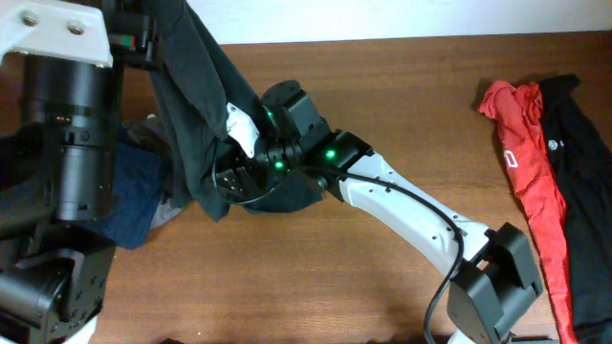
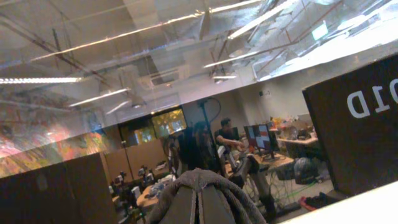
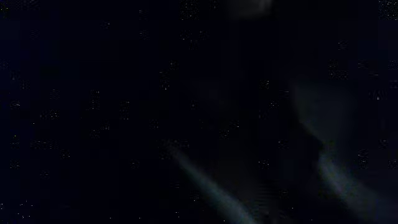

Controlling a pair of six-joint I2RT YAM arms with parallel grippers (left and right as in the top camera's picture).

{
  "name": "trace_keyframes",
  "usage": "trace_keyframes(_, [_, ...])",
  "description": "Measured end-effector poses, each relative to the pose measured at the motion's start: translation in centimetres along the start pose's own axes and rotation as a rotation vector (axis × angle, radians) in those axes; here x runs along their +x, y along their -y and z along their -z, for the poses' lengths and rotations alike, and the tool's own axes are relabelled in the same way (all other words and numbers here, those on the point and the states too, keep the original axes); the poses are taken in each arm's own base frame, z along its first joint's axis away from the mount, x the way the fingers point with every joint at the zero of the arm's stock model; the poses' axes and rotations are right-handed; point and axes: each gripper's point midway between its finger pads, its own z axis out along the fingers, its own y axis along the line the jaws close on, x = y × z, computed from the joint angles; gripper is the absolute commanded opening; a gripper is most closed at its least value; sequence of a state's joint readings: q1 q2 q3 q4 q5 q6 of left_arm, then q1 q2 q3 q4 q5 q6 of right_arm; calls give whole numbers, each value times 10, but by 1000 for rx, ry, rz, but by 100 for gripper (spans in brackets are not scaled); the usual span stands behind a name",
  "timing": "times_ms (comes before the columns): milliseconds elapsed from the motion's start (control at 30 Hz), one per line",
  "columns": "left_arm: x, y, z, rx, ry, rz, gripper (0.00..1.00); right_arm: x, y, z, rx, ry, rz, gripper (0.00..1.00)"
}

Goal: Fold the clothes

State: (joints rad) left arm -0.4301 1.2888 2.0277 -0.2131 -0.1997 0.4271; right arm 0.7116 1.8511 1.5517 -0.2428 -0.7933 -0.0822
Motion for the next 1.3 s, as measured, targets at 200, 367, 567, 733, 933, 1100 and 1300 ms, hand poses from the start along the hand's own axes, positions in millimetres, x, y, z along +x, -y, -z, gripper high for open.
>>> trace_keyframes(200, [4, -5, 1, -27, -25, -5, 0, 0, -14, 0, -89, 5, -27, 4])
trace_keyframes(367, [14, -10, 1, -60, -73, -29, 1, 10, -17, 6, -90, -40, -89, 4])
trace_keyframes(567, [30, -18, -2, -129, -138, -54, 1, 15, -4, 49, 164, -117, -149, 4])
trace_keyframes(733, [49, -17, -10, -157, -197, -81, 0, -17, 1, 128, 497, -63, -92, 4])
trace_keyframes(933, [76, -11, -12, -156, -290, -111, 0, -50, -8, 268, 948, 108, -84, 4])
trace_keyframes(1100, [91, -12, -6, -168, -361, -107, 0, -57, -33, 367, 1219, 256, -93, 4])
trace_keyframes(1300, [95, -11, 19, -146, -427, -17, 0, -49, -69, 428, 1381, 345, -94, 4])
